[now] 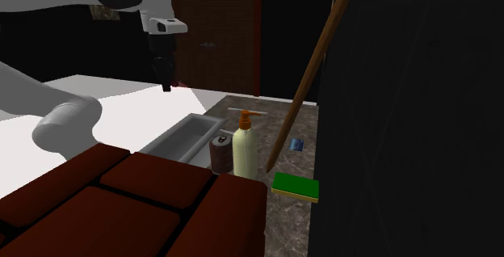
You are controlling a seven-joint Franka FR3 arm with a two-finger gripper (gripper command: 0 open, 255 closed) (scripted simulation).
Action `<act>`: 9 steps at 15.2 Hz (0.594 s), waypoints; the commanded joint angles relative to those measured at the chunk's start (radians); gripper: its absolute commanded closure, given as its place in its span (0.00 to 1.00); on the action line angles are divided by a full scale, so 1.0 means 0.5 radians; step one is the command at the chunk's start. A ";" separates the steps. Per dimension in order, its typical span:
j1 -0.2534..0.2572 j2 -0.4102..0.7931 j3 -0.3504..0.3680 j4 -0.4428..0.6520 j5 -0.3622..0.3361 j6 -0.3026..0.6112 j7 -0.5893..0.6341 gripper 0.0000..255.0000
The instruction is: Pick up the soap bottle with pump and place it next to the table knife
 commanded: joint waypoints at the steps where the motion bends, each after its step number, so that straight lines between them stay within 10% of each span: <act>1: 0.000 0.000 0.000 0.000 0.000 0.000 0.000 0.00; 9: -0.053 0.576 -0.189 0.340 -0.066 0.233 -0.175 0.00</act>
